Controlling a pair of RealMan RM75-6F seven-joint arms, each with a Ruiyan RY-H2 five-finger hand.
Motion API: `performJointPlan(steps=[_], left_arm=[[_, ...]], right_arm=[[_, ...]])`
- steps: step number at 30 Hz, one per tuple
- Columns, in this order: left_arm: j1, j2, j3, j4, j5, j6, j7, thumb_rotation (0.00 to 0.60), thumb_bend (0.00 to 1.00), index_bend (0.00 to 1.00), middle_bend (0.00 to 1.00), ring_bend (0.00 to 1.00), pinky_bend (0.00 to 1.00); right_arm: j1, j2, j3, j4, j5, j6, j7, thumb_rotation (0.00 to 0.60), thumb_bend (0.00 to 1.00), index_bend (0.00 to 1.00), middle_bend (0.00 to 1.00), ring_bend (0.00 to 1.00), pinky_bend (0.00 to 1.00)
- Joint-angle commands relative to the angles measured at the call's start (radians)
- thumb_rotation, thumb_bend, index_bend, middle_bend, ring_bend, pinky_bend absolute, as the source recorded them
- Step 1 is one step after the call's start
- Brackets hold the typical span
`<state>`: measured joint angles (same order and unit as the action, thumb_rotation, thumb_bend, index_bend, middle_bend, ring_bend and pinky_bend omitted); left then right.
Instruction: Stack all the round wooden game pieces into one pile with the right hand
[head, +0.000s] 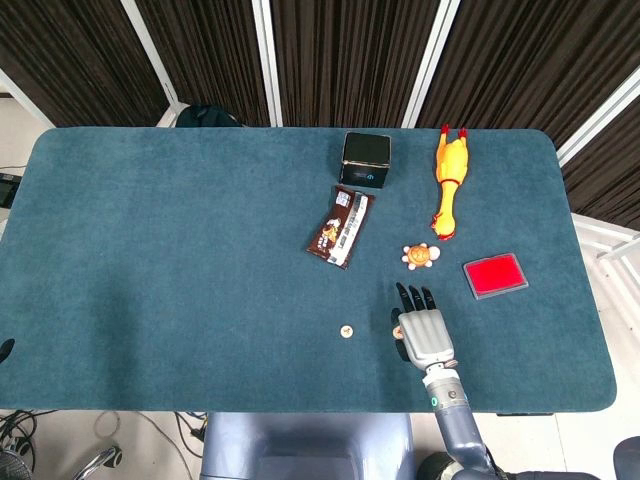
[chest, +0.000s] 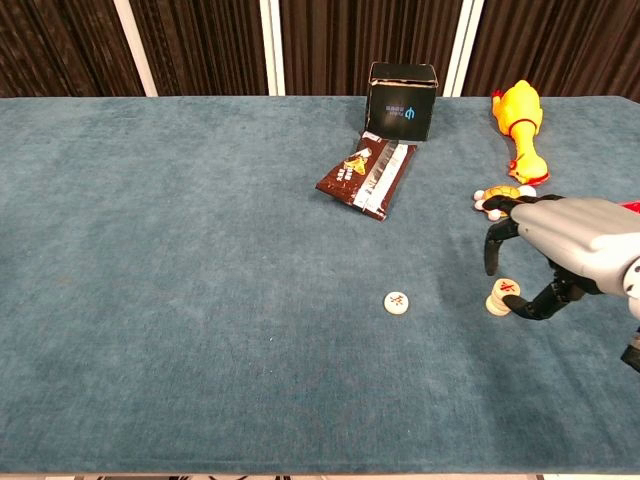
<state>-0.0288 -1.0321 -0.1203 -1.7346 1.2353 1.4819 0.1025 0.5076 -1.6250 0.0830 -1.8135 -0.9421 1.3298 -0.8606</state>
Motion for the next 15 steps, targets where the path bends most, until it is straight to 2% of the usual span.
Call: performJointPlan(steps=[1, 8, 15], left_arm=[[0.0, 0.001, 0.0, -0.001, 0.001, 0.0, -0.001, 0.6, 0.19, 0.13, 0.0, 0.0, 0.04], [0.001, 0.002, 0.002, -0.006, 0.006, 0.002, -0.004, 0.6, 0.19, 0.13, 0.0, 0.0, 0.04], [0.001, 0.004, 0.0, -0.007, -0.001, -0.003, -0.01, 0.6, 0.19, 0.13, 0.0, 0.0, 0.04]], right_arm=[[0.008, -0.005, -0.005, -0.023, -0.002, 0.0, -0.023, 0.6, 0.42, 0.42, 0.0, 0.0, 0.0], [0.038, -0.058, 0.015, -0.021, 0.026, 0.001, -0.077, 0.6, 0.42, 0.39, 0.0, 0.0, 0.0], [0.073, -0.148, 0.049, 0.044, 0.051, 0.004, -0.107, 0.6, 0.42, 0.39, 0.0, 0.0, 0.0]])
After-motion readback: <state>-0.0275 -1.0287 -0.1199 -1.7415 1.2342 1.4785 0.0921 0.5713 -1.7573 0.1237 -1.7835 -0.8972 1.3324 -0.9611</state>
